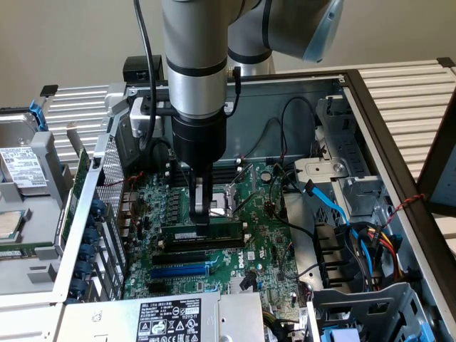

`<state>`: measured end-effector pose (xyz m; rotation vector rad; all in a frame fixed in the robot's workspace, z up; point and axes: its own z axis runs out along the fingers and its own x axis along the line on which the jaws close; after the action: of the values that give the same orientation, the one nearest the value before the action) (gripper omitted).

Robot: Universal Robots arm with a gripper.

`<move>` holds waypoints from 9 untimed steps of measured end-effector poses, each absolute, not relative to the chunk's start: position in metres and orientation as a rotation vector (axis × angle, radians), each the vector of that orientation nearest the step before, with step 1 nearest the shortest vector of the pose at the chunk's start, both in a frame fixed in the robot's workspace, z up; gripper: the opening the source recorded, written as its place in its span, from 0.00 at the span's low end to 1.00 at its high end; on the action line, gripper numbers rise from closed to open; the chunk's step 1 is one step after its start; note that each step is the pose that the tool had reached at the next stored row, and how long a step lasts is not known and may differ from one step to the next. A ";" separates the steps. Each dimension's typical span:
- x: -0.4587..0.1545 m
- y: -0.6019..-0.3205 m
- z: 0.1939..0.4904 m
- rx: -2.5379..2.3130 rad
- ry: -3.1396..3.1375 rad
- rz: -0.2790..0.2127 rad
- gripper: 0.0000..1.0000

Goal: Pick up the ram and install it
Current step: 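Insert the ram into the slot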

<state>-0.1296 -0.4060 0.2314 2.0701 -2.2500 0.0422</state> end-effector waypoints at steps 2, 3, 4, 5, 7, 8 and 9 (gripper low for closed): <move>-0.129 -0.406 0.231 2.070 -2.250 0.042 0.14; -0.129 -0.406 0.231 2.070 -2.250 0.042 0.14; -0.127 -0.406 0.231 2.070 -2.250 0.042 0.14; -0.126 -0.406 0.231 2.070 -2.250 0.042 0.14; -0.125 -0.406 0.231 2.070 -2.250 0.041 0.14; -0.125 -0.406 0.231 2.070 -2.250 0.041 0.14; -0.125 -0.406 0.231 2.070 -2.250 0.041 0.14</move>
<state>-0.1253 -0.4060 0.2314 2.0697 -2.2496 0.0414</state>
